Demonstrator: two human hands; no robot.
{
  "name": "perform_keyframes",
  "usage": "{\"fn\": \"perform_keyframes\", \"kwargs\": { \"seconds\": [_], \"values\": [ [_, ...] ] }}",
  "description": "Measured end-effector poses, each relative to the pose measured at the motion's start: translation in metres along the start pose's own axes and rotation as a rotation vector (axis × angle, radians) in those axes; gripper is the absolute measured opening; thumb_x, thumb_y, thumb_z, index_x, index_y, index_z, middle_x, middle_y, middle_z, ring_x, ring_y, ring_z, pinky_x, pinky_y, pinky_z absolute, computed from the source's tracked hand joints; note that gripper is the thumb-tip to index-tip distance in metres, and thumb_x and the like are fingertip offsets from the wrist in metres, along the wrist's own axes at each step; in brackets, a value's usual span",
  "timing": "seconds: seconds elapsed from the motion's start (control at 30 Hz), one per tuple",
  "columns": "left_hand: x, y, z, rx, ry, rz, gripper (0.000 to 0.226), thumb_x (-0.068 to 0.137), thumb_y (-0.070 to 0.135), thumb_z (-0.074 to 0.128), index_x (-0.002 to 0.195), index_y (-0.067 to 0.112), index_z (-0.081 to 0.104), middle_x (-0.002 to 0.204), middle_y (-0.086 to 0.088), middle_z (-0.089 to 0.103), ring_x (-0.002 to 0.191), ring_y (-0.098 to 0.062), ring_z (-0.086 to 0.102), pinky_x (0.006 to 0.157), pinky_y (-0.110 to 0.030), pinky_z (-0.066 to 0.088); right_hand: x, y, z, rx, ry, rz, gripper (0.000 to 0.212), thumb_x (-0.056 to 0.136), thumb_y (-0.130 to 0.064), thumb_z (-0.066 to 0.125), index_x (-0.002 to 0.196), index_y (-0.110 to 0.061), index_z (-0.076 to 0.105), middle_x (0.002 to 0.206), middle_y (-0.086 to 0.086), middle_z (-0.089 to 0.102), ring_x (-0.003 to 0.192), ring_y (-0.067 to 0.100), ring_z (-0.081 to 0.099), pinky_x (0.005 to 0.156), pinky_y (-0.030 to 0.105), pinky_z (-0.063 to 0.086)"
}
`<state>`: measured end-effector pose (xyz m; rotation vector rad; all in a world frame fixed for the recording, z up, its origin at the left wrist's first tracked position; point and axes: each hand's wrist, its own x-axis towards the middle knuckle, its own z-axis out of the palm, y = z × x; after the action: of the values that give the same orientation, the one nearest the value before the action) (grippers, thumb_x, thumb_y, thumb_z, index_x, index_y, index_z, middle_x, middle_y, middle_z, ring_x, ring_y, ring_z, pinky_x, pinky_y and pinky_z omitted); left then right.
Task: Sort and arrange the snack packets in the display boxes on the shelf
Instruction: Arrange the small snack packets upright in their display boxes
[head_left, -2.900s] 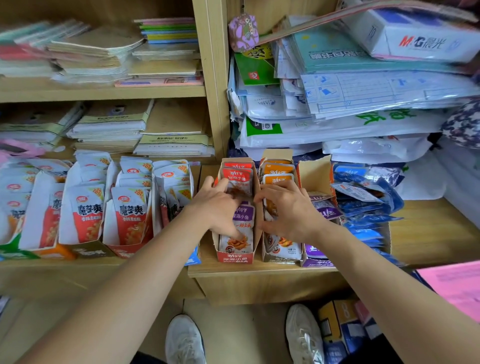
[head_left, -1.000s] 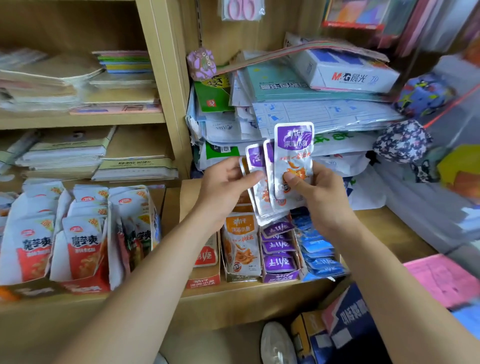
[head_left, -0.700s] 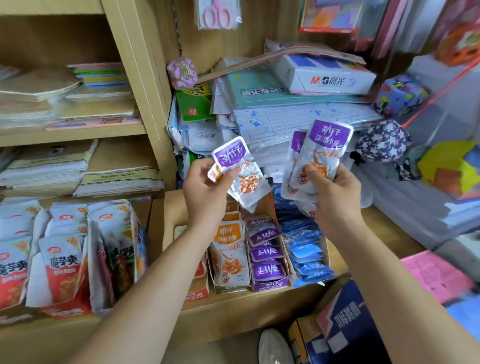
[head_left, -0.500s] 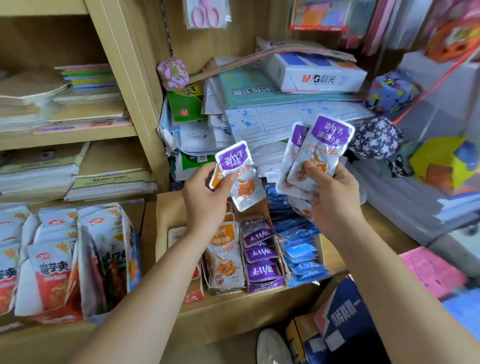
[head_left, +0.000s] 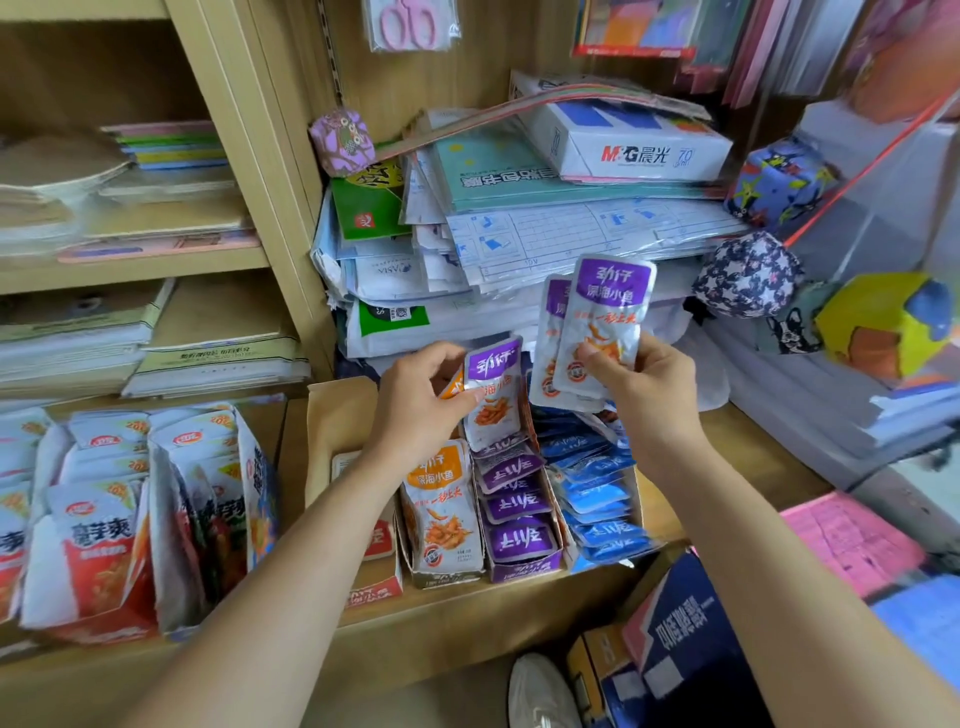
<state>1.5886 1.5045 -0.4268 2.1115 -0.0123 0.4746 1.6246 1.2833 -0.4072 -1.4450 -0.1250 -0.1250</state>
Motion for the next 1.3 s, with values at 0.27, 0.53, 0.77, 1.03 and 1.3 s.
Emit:
{"fn": "perform_keyframes", "kwargs": {
  "seconds": [0.27,0.53,0.77,1.03,1.3],
  "values": [
    [0.007,0.011,-0.004,-0.034,-0.11,-0.004,0.046,0.076,0.008,0.085,0.118,0.021,0.073,0.093,0.023,0.069,0.09,0.01,0.067,0.082,-0.013,0.053,0.002,0.011,0.002,0.047,0.124,0.046,0.01,0.089,-0.009,0.073,0.099,-0.009,0.072,0.095,0.01,0.076,0.086,0.024,0.075,0.069,0.042,0.062],
    [0.003,0.008,-0.01,-0.291,-0.019,-0.113,0.019,0.078,0.017,0.085,0.095,0.021,0.079,0.088,0.004,0.079,0.083,-0.014,0.076,0.082,-0.035,0.061,0.004,0.011,0.0,0.024,0.143,-0.002,0.008,0.089,-0.01,0.074,0.096,-0.014,0.073,0.093,0.004,0.077,0.089,0.022,0.075,0.076,0.043,0.062],
    [0.001,0.007,-0.041,-0.311,0.238,-0.044,0.014,0.087,0.015,0.077,0.098,0.025,0.076,0.089,0.008,0.078,0.084,-0.011,0.075,0.073,-0.027,0.06,0.002,0.006,0.002,0.053,0.137,-0.035,0.01,0.089,-0.009,0.072,0.098,-0.014,0.073,0.093,0.002,0.077,0.09,0.021,0.075,0.077,0.039,0.061],
    [-0.008,-0.005,-0.084,-0.208,0.145,0.068,0.015,0.089,0.014,0.075,0.091,0.029,0.074,0.084,0.009,0.077,0.078,-0.006,0.069,0.071,-0.027,0.055,-0.002,0.006,0.012,0.021,0.069,-0.038,0.015,0.09,-0.007,0.072,0.105,-0.006,0.071,0.1,0.008,0.076,0.094,0.023,0.074,0.08,0.041,0.061],
    [-0.023,-0.005,-0.079,-0.079,-0.2,0.063,0.011,0.088,0.01,0.075,0.095,0.018,0.075,0.09,0.009,0.077,0.082,-0.006,0.072,0.073,-0.023,0.057,-0.008,0.001,0.017,0.031,0.034,-0.002,0.013,0.091,-0.005,0.069,0.104,-0.005,0.069,0.095,0.003,0.075,0.088,0.017,0.075,0.064,0.026,0.059]
  ]
}}
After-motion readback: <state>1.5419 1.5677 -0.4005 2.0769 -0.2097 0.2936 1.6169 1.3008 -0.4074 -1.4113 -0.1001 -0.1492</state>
